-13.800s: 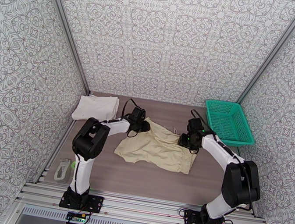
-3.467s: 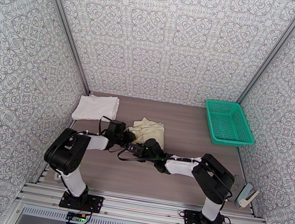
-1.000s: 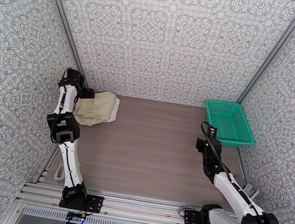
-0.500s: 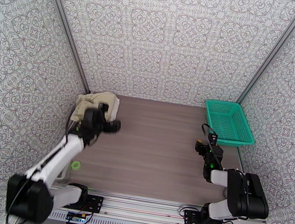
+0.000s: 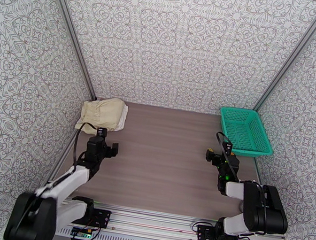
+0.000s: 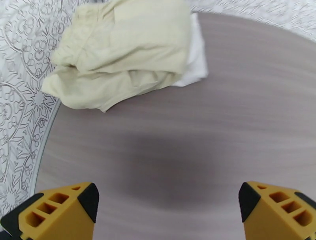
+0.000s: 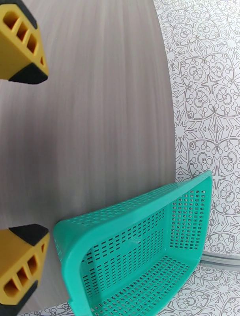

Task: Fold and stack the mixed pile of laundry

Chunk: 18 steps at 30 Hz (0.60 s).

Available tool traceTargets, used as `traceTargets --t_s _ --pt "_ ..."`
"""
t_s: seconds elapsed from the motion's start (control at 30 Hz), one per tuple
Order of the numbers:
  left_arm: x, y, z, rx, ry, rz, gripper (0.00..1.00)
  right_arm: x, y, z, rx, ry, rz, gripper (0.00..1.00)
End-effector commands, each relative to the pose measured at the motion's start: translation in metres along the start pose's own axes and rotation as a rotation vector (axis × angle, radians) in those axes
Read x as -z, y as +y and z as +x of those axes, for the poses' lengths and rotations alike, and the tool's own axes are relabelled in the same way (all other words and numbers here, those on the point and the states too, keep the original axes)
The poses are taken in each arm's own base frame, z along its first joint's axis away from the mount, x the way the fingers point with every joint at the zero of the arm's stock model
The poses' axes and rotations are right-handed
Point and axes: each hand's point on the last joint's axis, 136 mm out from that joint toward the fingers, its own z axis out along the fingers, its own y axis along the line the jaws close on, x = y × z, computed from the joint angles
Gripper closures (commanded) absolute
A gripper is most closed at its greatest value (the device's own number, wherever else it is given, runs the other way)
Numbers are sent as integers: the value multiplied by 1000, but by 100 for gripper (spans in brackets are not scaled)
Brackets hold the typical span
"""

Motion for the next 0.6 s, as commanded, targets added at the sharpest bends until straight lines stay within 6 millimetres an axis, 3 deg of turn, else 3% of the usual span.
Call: traceTargets --t_s 0.0,0.17,0.23,0.4,0.57 --pt "-4 -13 -51 -10 -233 90 1 -2 1 -15 -4 -41 -10 1" --pt "-29 -5 -61 32 -196 115 1 -2 0 -15 -2 -41 -9 1" --pt "-29 -6 -68 -23 -240 115 1 -2 0 -15 -2 -40 -9 1" --pt "-24 12 -53 45 -409 105 1 -2 1 -15 -2 -40 -9 1" --pt "-39 18 -51 63 -297 61 1 -3 1 -14 -2 -38 -10 1"
